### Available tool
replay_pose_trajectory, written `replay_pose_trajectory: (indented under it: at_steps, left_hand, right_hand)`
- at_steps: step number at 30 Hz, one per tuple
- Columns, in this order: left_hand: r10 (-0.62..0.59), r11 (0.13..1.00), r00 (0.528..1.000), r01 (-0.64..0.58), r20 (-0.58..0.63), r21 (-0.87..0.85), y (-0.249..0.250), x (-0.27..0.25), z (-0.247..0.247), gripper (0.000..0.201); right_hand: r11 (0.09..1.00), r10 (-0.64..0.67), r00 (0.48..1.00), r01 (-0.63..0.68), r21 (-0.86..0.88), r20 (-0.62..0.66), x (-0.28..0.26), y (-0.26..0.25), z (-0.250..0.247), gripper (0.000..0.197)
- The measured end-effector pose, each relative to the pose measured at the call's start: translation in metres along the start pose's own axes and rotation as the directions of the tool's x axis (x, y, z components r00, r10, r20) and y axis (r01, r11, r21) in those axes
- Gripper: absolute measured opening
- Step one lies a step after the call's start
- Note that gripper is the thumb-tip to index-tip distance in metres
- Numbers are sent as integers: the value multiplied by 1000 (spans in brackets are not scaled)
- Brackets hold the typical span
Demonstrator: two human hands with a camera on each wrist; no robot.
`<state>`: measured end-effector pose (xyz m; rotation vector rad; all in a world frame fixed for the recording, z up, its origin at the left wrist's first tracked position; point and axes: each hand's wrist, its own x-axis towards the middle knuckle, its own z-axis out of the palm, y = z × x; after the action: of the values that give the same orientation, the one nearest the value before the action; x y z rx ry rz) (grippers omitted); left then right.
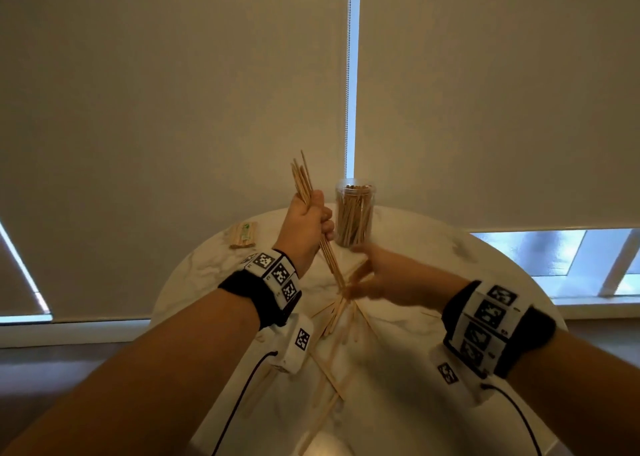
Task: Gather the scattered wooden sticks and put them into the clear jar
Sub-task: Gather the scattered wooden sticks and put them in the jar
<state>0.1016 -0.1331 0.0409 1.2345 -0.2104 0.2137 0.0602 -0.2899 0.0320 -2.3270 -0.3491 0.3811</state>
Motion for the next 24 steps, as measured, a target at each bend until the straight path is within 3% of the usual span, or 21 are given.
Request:
replay_pose_trajectory:
  at_steps: [3, 5, 7, 10, 13, 15, 18, 22, 24]
  left_hand:
    - [-2, 999, 1000, 1, -17, -40, -1, -3, 1, 15]
    - [-14, 998, 1000, 12, -24, -65, -4, -5, 1, 14]
    - [-29, 996, 999, 26, -33, -86, -5, -8, 2, 13]
    - [-45, 996, 998, 41, -50, -83, -9, -10, 0, 14]
    - [-31, 999, 997, 29, -65, -23, -13, -12, -1, 16]
    - [-29, 999, 997, 31, -69, 32, -13, -16, 0, 16]
    - [-87, 995, 995, 89, -50, 41, -13, -26, 4, 21]
    - [-159, 987, 987, 159, 27, -30, -13, -32, 6, 22]
    - [-184, 982, 981, 186, 60, -41, -11, -32, 4, 28]
  right_hand:
    - [957, 38, 991, -74, 282, 132, 4, 5, 18, 61]
    - [928, 3, 997, -30, 372, 74, 5, 3, 20, 42]
    - [934, -46, 999, 42, 356, 4, 5, 0, 17, 43]
    - [947, -103, 993, 78, 313, 64, 2, -7, 14, 51]
    - [878, -96, 990, 35, 477, 105, 1, -14, 16, 45]
    - [919, -81, 995, 50, 391, 62, 4, -18, 16, 42]
    - [988, -135, 989, 139, 70, -64, 7, -23, 17, 38]
    - [949, -298, 943, 277, -151, -145, 11, -16, 25, 32]
    - [930, -332, 922, 285, -232, -198, 14, -7, 28, 33]
